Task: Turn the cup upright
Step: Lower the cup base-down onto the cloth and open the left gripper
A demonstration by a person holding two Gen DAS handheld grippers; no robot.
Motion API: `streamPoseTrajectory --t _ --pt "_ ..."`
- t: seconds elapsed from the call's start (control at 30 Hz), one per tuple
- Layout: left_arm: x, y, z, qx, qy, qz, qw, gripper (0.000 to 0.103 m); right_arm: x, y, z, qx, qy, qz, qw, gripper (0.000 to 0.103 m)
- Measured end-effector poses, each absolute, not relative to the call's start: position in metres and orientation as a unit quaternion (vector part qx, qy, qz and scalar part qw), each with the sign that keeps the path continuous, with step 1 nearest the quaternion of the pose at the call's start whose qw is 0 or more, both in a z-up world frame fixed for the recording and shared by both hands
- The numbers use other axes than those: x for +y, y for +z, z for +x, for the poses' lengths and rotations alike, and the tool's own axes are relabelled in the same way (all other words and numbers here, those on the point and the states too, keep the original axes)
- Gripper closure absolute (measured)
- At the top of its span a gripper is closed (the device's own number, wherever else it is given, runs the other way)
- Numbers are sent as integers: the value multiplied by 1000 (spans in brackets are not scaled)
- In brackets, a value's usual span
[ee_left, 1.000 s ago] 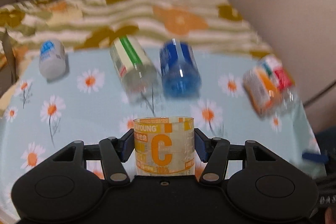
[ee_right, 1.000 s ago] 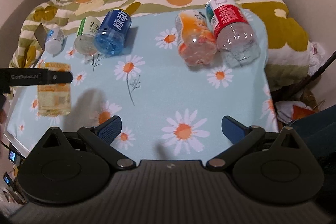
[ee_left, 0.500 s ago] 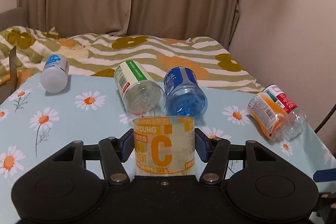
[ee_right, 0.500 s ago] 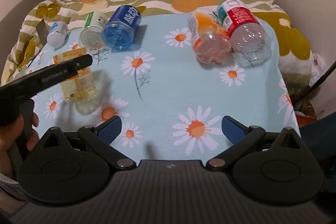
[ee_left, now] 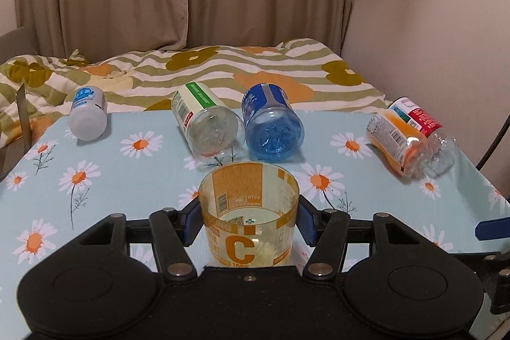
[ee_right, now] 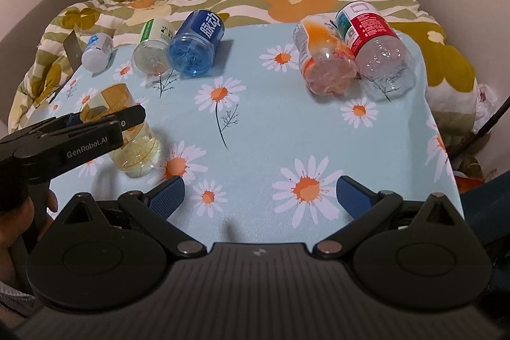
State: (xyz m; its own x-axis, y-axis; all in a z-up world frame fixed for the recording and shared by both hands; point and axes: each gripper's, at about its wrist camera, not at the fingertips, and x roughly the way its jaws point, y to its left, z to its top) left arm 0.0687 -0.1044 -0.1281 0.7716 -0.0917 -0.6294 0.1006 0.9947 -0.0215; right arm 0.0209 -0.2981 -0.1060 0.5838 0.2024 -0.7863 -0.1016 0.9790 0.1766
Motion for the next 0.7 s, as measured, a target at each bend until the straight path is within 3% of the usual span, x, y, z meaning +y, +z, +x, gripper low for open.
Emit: streamPoseTrajectory --t 0.13,0.23,0.27,0.7 --pt "-105 -126 71 343 -54 11 938 36 -301 -102 20 444 81 59 890 0" --pt "-105 -124 72 347 -50 12 936 9 -302 -98 20 441 78 63 892 0" --pt "-105 -123 71 343 -49 12 938 7 -302 -97 20 440 78 63 893 0" --pt "-94 -61 52 351 -61 24 934 6 -300 -43 11 419 46 64 905 0"
